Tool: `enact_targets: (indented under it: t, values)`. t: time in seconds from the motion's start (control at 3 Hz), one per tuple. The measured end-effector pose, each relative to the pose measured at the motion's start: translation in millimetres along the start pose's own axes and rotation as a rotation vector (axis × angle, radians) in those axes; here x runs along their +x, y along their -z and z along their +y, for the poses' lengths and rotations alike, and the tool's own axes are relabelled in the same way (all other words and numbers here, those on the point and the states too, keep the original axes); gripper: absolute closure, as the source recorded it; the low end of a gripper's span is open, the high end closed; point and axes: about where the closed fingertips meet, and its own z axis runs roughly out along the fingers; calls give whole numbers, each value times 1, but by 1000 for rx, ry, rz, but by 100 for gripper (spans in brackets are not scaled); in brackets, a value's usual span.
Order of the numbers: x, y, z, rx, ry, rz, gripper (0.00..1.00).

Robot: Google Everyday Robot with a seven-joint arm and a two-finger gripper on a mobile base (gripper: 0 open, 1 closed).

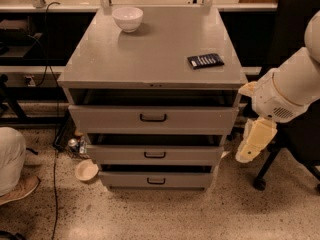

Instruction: Open top drawer

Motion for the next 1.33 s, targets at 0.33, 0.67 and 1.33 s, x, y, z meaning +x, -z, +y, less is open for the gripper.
enact_targets:
  t: [0.33, 0.67, 1.33]
  values:
    - [12, -44, -3, 15, 1, 33, 0]
    - [22, -99, -16, 29, 13, 56, 0]
    - [-13, -174, -76, 119, 119, 28, 0]
